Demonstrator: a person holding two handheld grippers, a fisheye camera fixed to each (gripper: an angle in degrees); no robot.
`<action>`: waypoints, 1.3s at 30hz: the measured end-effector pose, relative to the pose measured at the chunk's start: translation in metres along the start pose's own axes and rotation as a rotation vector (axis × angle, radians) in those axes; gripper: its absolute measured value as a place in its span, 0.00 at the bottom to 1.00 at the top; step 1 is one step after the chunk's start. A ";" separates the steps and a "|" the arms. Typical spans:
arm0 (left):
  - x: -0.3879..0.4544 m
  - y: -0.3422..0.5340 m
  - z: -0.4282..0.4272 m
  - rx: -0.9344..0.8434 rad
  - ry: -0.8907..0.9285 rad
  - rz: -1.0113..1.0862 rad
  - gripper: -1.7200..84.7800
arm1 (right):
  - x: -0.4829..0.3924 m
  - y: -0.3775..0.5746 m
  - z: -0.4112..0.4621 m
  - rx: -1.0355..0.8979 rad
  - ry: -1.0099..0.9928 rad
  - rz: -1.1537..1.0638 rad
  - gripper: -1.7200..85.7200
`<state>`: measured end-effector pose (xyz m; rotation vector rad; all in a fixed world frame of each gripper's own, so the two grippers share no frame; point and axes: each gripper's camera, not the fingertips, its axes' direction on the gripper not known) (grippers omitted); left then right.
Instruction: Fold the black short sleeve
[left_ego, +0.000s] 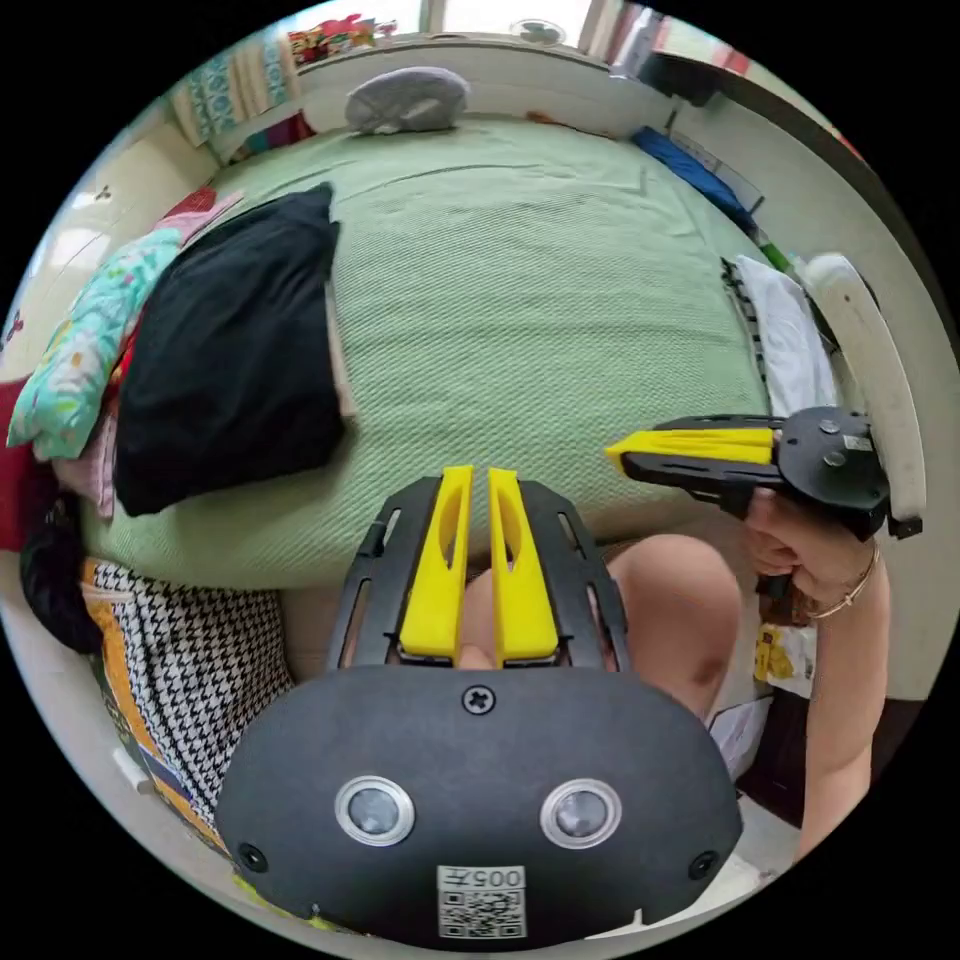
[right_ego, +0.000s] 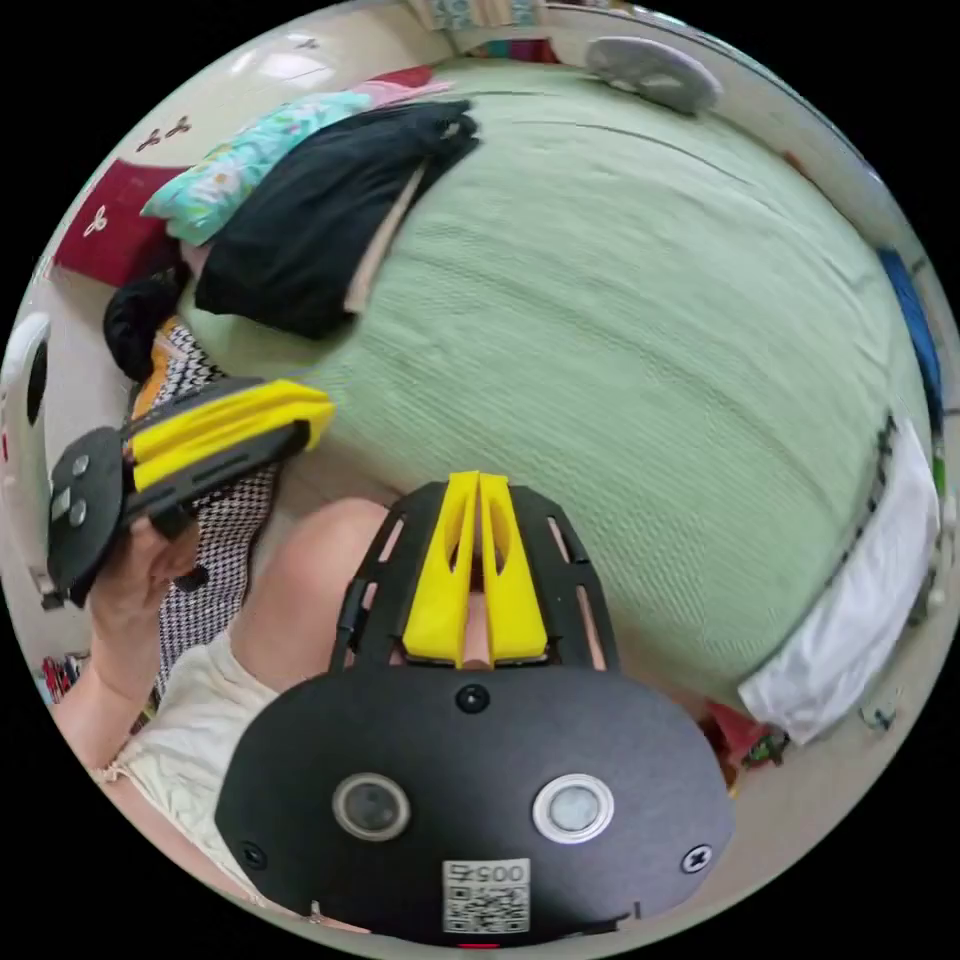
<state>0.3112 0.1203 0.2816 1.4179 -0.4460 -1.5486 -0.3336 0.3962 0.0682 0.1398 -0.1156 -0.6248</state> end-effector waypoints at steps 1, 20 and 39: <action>-0.015 0.006 -0.002 -0.008 -0.021 -0.022 0.07 | -0.013 -0.009 0.008 -0.004 -0.014 -0.017 0.01; -0.222 0.091 -0.048 0.033 0.016 -0.445 0.08 | -0.091 -0.015 0.076 0.219 -0.013 -0.172 0.01; -0.285 0.173 -0.138 0.147 0.039 -0.431 0.11 | -0.123 0.043 0.110 0.411 0.022 -0.188 0.01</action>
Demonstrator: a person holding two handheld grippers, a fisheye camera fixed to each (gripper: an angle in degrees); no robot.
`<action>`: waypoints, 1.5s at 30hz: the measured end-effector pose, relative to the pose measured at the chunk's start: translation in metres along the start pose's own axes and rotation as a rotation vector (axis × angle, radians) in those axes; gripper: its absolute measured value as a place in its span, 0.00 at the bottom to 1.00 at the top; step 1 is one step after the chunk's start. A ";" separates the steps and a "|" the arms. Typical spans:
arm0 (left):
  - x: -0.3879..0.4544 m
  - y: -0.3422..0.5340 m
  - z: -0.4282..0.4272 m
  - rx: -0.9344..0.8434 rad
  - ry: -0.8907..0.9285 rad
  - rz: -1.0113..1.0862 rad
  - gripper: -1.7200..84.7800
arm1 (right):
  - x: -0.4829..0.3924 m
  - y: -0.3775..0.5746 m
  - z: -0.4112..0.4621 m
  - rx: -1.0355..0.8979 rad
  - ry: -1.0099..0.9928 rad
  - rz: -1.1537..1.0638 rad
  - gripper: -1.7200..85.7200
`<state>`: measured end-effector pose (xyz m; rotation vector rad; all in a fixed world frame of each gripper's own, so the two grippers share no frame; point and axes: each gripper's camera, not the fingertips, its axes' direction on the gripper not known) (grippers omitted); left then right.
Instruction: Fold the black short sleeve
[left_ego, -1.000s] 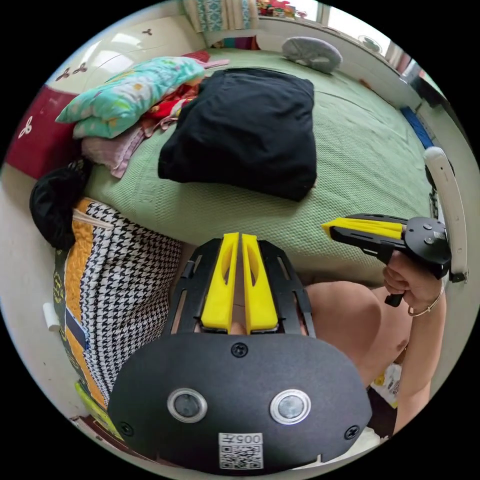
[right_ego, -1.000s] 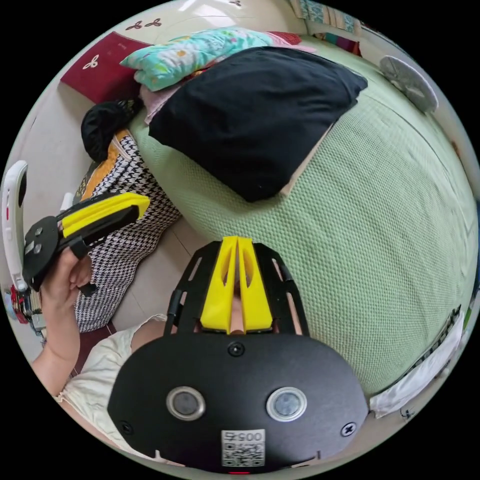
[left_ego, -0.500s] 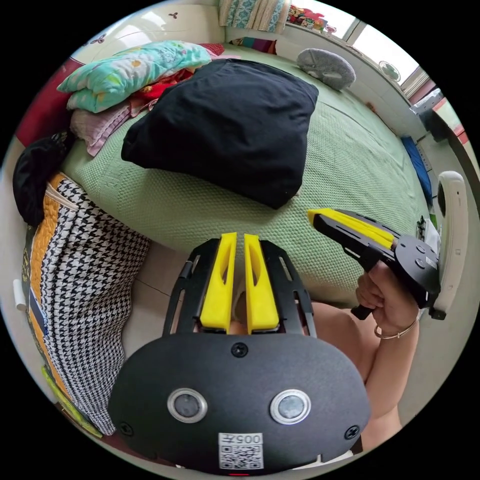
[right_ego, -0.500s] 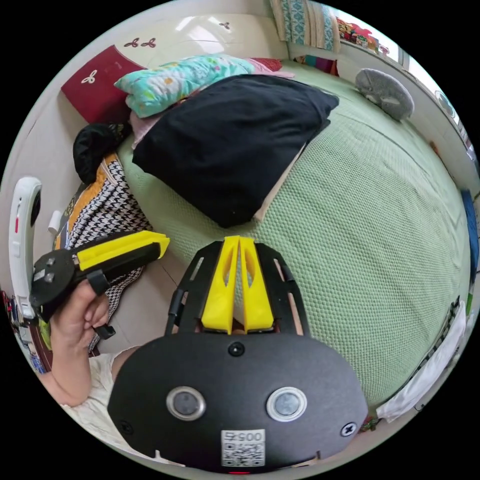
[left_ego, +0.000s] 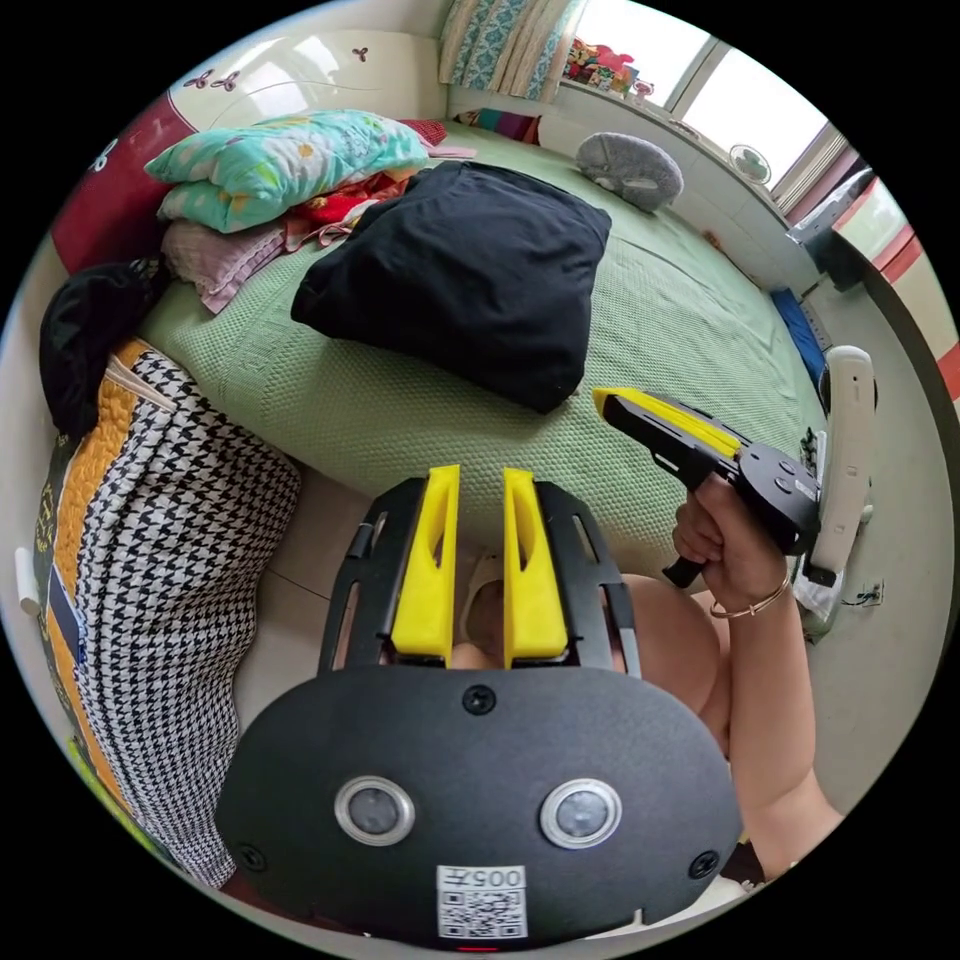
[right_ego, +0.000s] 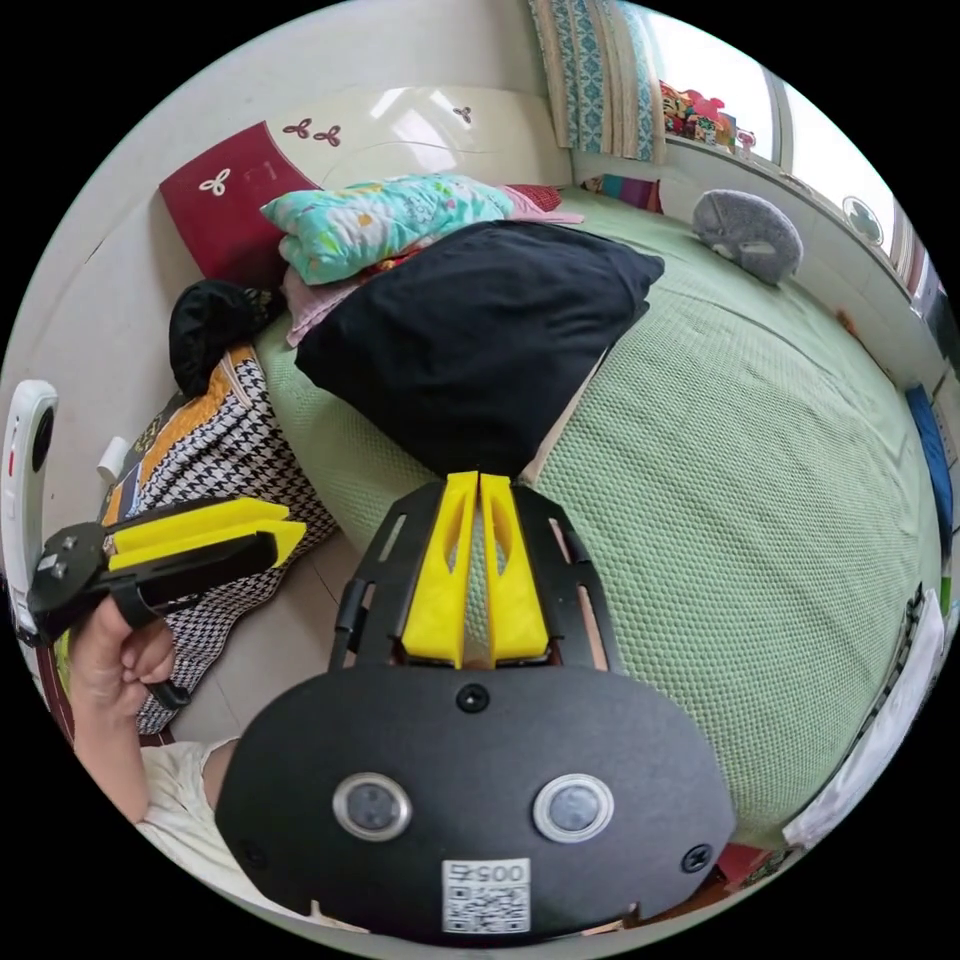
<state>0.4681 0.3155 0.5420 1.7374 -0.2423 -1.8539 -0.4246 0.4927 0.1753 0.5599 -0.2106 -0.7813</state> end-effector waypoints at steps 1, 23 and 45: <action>-0.001 0.001 -0.003 0.002 -0.003 0.002 0.11 | -0.001 0.002 0.001 0.001 0.010 0.001 0.01; -0.043 0.003 -0.046 0.006 -0.012 -0.016 0.07 | -0.008 0.035 0.016 0.015 0.025 0.015 0.01; -0.090 -0.109 -0.076 0.126 -0.238 0.026 0.13 | 0.022 0.057 -0.024 0.076 -0.008 0.014 0.07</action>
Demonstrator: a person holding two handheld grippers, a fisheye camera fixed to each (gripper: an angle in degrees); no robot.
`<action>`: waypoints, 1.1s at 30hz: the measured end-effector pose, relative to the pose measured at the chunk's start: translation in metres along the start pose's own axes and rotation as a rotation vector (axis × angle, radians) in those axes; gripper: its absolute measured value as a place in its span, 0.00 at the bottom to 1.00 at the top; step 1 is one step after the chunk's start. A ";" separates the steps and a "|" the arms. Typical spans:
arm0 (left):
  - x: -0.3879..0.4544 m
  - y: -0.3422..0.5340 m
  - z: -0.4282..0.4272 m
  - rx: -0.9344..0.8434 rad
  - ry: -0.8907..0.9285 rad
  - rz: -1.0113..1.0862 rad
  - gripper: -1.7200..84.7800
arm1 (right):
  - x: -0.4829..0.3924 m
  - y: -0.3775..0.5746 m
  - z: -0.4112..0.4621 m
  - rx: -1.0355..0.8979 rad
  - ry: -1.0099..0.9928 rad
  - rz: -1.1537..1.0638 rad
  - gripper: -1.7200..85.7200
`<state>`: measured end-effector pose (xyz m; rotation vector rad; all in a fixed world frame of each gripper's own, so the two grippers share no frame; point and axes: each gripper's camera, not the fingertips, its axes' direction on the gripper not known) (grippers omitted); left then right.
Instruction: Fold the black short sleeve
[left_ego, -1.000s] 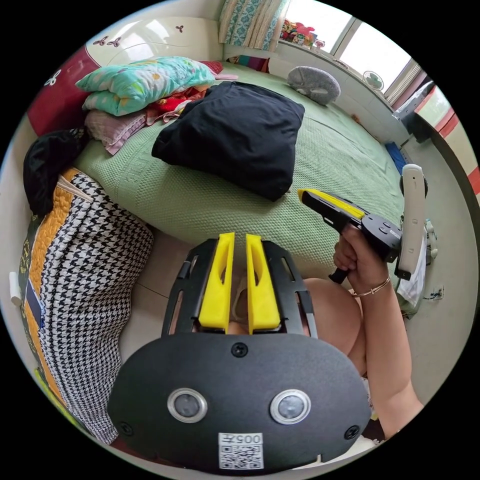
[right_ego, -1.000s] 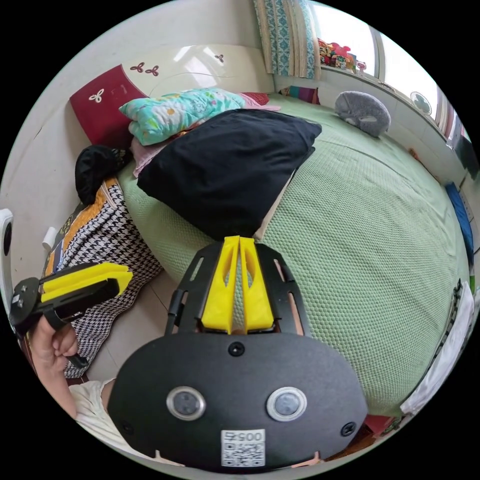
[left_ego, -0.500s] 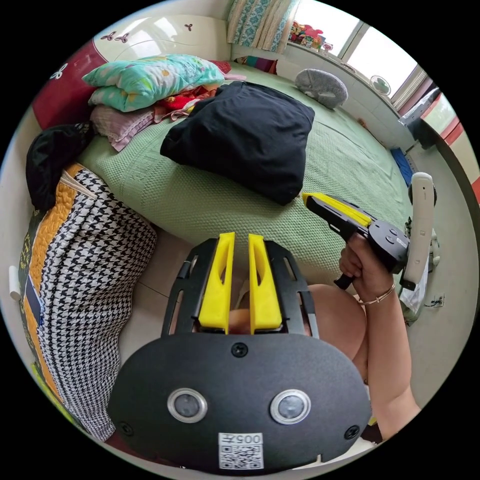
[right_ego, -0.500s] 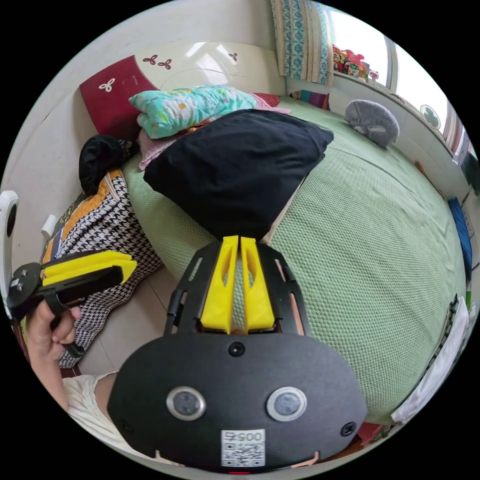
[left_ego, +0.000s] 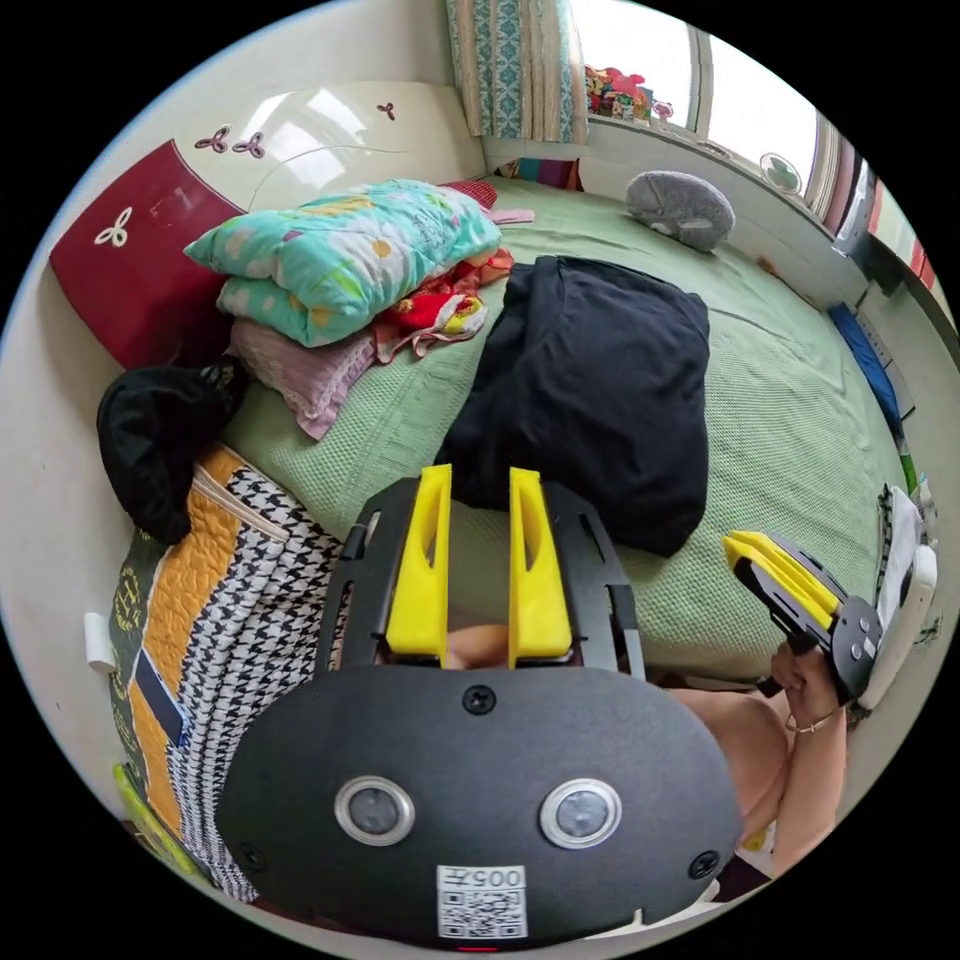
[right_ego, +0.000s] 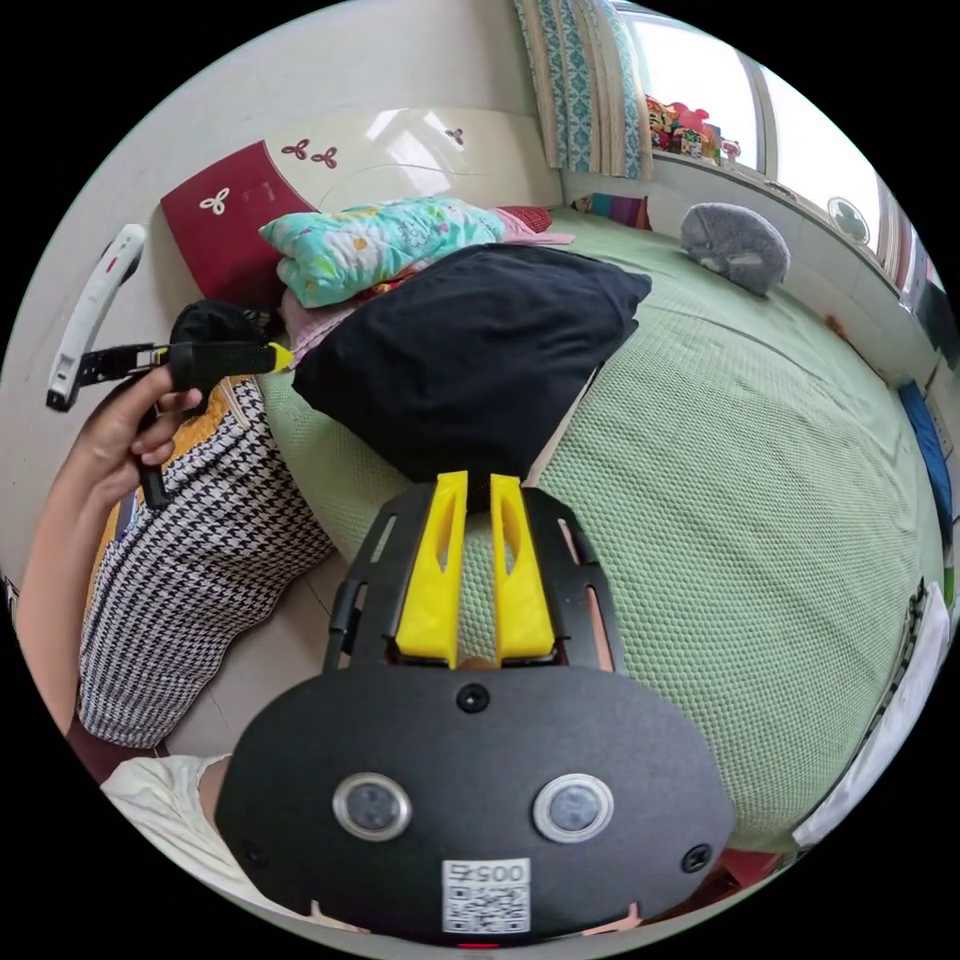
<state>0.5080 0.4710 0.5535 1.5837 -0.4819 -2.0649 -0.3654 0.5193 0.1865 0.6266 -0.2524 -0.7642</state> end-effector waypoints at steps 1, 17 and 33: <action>0.000 -0.002 0.004 -0.007 0.001 0.007 0.14 | 0.002 0.000 -0.002 0.001 -0.001 0.001 0.07; 0.036 0.004 0.008 0.047 0.194 0.091 0.02 | 0.049 0.004 -0.047 0.009 -0.010 0.039 0.07; 0.169 0.054 0.021 0.036 0.345 0.313 0.02 | 0.153 -0.005 -0.094 0.063 -0.422 0.296 0.18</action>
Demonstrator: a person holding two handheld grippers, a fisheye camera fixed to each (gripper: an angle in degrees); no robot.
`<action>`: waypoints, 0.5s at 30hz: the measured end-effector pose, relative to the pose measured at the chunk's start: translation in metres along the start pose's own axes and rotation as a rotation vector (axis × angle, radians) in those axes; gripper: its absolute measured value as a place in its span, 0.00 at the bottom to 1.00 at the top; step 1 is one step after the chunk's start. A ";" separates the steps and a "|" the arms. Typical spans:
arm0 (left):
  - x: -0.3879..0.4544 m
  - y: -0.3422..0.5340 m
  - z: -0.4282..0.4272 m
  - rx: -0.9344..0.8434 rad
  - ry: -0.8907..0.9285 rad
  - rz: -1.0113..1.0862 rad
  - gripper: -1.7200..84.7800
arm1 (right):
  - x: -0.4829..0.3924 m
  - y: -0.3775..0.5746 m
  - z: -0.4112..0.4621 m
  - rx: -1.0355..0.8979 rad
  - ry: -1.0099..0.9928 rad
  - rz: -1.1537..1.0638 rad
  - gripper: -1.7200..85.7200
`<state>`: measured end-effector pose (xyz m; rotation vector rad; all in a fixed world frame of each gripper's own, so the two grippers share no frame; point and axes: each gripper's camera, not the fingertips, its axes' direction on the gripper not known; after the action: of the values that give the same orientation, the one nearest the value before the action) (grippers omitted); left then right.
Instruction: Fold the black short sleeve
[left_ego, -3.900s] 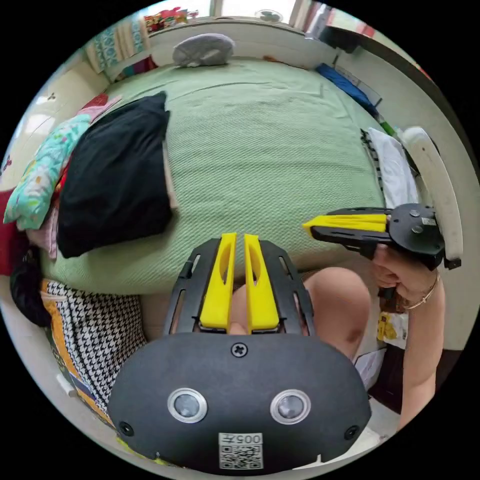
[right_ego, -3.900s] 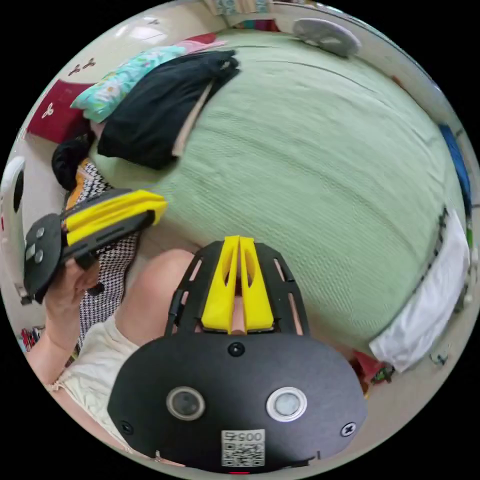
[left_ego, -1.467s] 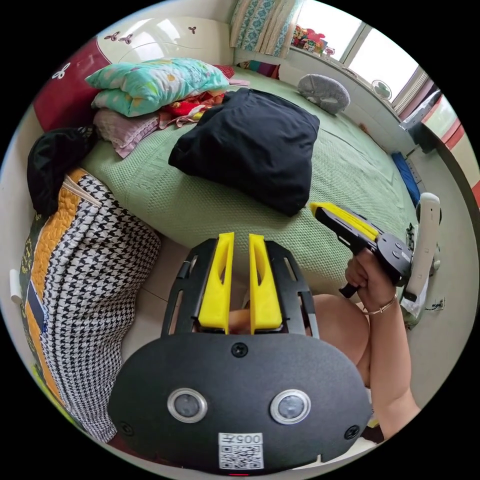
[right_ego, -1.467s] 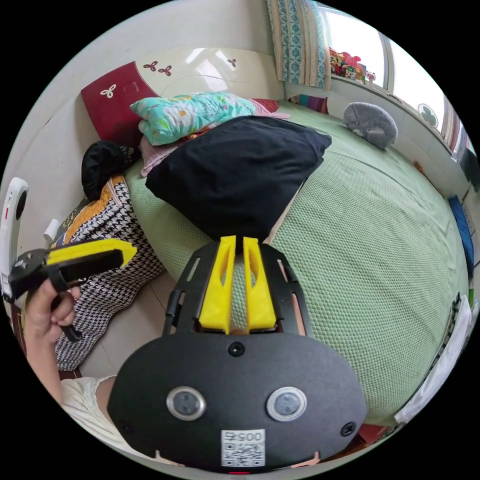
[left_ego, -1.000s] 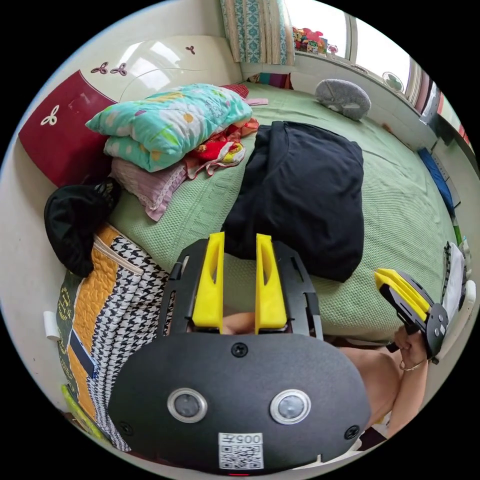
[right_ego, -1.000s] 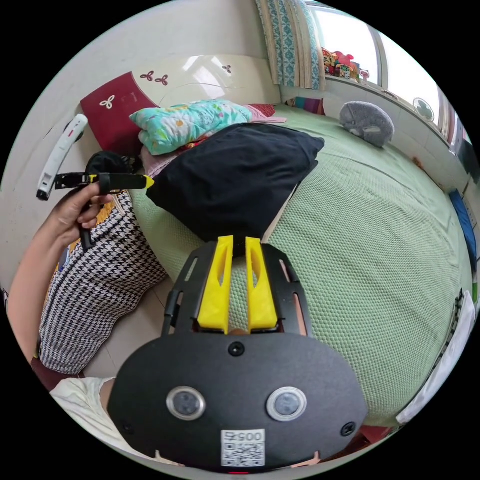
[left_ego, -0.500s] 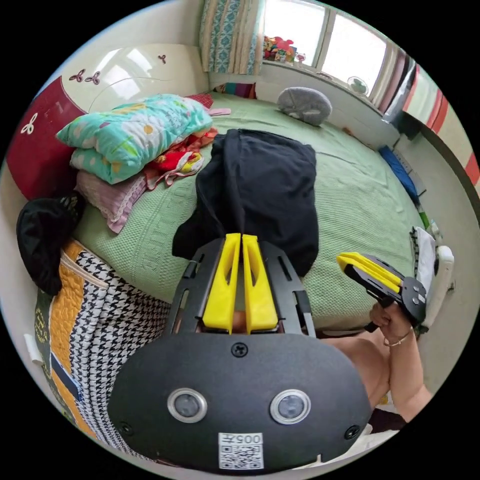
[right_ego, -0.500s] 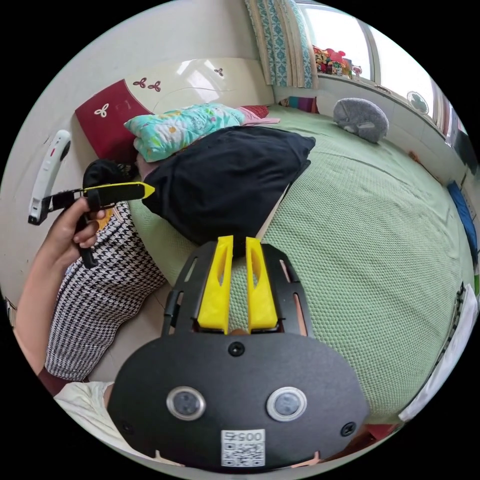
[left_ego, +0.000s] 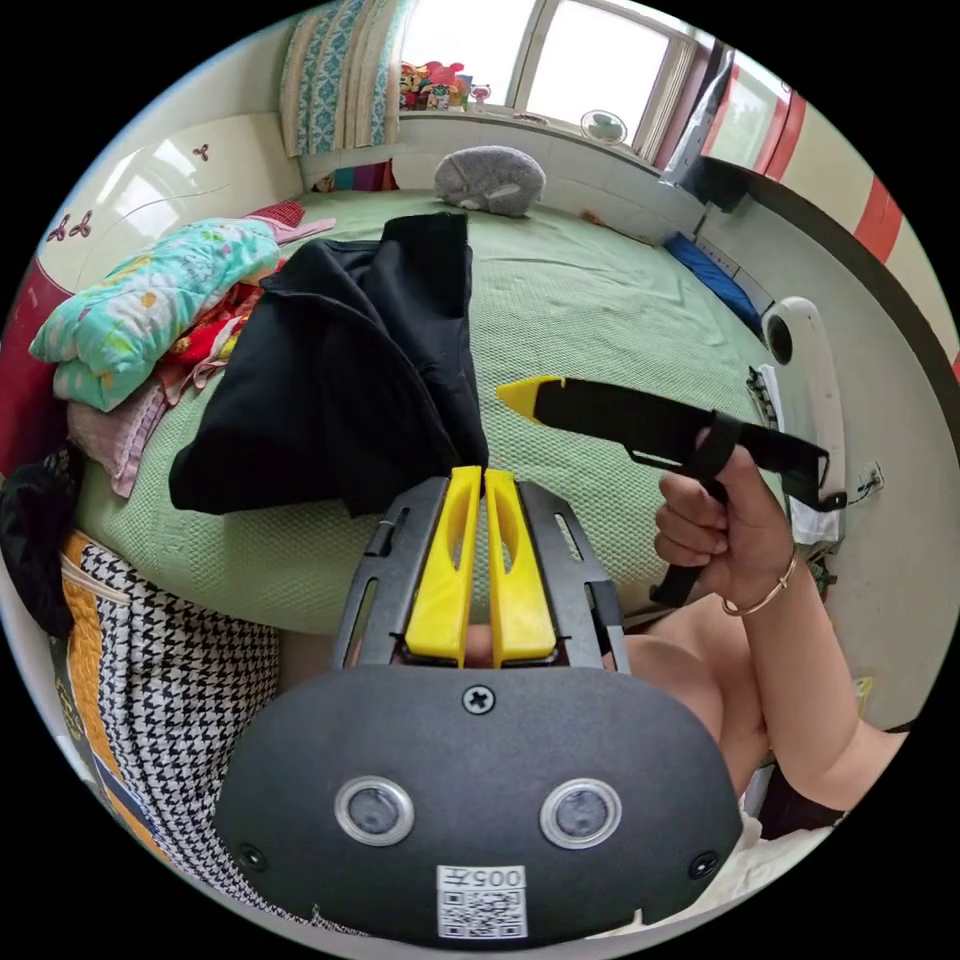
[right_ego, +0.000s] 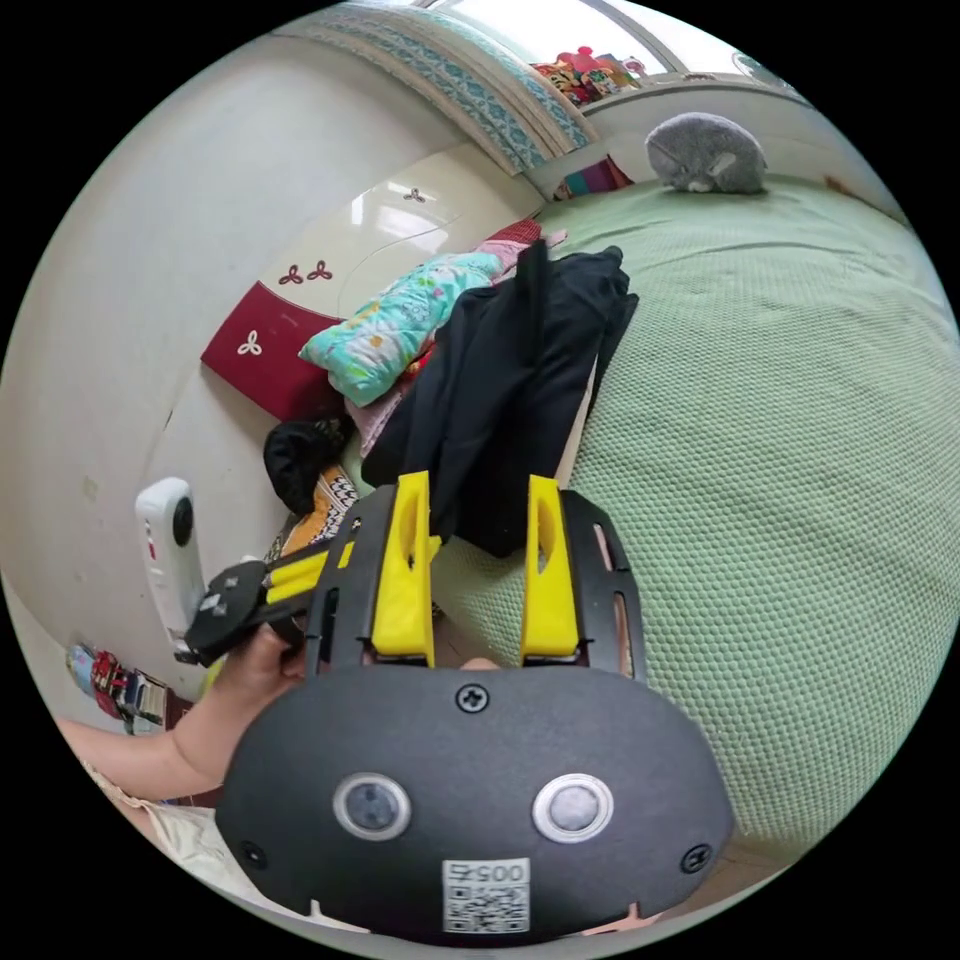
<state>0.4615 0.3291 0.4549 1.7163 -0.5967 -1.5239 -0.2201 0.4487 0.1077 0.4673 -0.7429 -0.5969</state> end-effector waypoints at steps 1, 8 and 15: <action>0.003 0.001 0.003 -0.006 0.005 0.011 0.02 | 0.002 -0.001 -0.001 -0.004 -0.004 0.008 0.18; 0.032 0.010 0.032 -0.052 0.022 0.064 0.02 | 0.009 -0.013 0.008 -0.076 -0.067 0.051 0.20; 0.054 0.016 0.042 -0.056 0.054 0.154 0.02 | -0.009 -0.020 0.018 -0.067 0.030 0.020 0.18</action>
<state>0.4324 0.2690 0.4337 1.6255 -0.6369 -1.3704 -0.2453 0.4369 0.1032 0.4057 -0.6960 -0.5929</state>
